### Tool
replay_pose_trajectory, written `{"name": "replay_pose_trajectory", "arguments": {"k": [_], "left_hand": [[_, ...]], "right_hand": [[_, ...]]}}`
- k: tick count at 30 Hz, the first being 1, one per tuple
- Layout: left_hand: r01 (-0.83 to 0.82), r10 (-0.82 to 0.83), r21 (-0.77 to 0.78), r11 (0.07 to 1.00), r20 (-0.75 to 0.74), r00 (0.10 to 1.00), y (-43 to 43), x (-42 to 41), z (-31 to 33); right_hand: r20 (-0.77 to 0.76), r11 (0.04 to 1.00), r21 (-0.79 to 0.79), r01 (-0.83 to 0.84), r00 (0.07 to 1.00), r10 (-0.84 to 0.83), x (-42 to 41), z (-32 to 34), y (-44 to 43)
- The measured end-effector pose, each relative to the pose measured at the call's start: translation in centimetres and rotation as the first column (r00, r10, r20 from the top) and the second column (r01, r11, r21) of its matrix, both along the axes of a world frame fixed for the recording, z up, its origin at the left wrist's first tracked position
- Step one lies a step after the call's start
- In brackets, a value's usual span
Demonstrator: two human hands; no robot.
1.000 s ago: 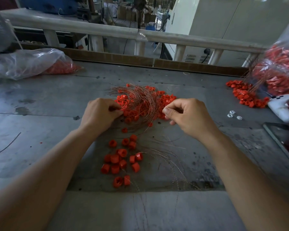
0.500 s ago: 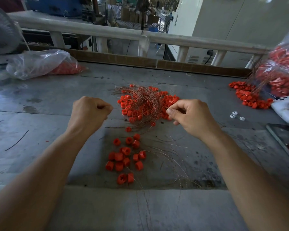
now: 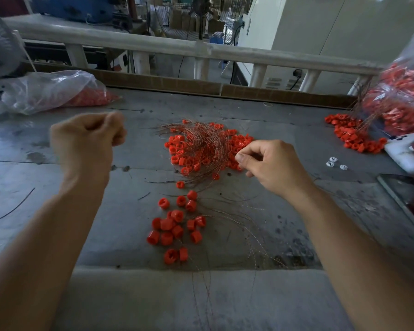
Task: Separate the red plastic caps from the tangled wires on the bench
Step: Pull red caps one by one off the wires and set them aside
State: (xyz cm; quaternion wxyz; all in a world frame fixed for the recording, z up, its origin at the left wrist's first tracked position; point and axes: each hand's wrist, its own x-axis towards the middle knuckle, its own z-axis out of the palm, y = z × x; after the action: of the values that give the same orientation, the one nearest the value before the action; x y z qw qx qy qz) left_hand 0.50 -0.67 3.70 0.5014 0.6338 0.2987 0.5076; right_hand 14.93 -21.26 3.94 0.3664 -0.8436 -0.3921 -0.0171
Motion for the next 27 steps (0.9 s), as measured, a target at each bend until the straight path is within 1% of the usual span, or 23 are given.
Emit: {"name": "replay_pose_trajectory", "arguments": {"k": [2, 5, 7, 8, 9, 11, 13, 15, 18, 20, 21, 23, 27], "left_hand": [[-0.005, 0.012, -0.058, 0.998, 0.13, 0.991, 0.3, -0.5, 0.4], [0.038, 0.004, -0.173, 0.984, 0.236, 0.972, 0.7, -1.0, 1.0], [0.099, -0.042, -0.162, 0.982, 0.323, 0.946, 0.3, -1.1, 1.3], [0.136, -0.081, -0.141, 0.981, 0.342, 0.936, -0.2, -1.1, 1.4], [0.171, -0.125, -0.11, 0.979, 0.336, 0.934, -0.9, -1.0, 1.5], [0.223, -0.212, -0.009, 0.975, 0.264, 0.941, -2.6, -0.8, 1.6], [0.249, -0.266, 0.114, 0.962, 0.176, 0.948, -4.3, -0.5, 1.5], [0.285, -0.307, 0.205, 0.936, 0.087, 0.948, -5.7, -0.1, 1.1], [0.356, -0.36, 0.297, 0.886, -0.044, 0.932, -7.0, 0.3, 0.2], [0.408, -0.403, 0.357, 0.84, -0.092, 0.911, -7.6, 0.6, -0.3], [0.43, -0.423, 0.391, 0.814, -0.109, 0.899, -7.8, 0.7, -0.5], [0.471, -0.458, 0.429, 0.771, -0.139, 0.878, -8.0, 0.9, -0.8], [0.505, -0.487, 0.419, 0.754, -0.158, 0.859, -7.9, 1.0, -0.9]], "right_hand": [[0.004, 1.0, 0.004, -0.002, 1.0, 0.002, 0.0, 0.0, 0.0], [0.003, 1.0, 0.005, -0.006, 1.0, 0.006, 0.0, -0.1, 0.0], [0.004, 1.0, 0.02, -0.019, 1.0, 0.019, -0.1, -0.1, 0.0], [0.007, 0.999, 0.041, -0.031, 1.0, 0.031, -0.2, -0.1, 0.1], [0.015, 0.996, 0.069, -0.049, 0.999, 0.048, -0.4, 0.0, 0.1], [0.062, 0.985, 0.138, -0.107, 0.993, 0.099, -0.9, 0.1, 0.2], [0.152, 0.954, 0.225, -0.197, 0.975, 0.165, -1.6, 0.3, 0.3], [0.271, 0.907, 0.309, -0.286, 0.941, 0.205, -2.3, 0.4, 0.3], [0.456, 0.855, 0.39, -0.343, 0.878, 0.145, -3.2, 0.2, 0.6], [0.526, 0.861, 0.386, -0.332, 0.846, 0.091, -3.4, 0.1, 0.7], [0.541, 0.875, 0.366, -0.318, 0.837, 0.078, -3.4, 0.1, 0.7], [0.515, 0.901, 0.327, -0.285, 0.853, 0.083, -3.3, 0.1, 0.8], [0.454, 0.911, 0.305, -0.276, 0.883, 0.115, -3.3, 0.0, 0.9]]}}
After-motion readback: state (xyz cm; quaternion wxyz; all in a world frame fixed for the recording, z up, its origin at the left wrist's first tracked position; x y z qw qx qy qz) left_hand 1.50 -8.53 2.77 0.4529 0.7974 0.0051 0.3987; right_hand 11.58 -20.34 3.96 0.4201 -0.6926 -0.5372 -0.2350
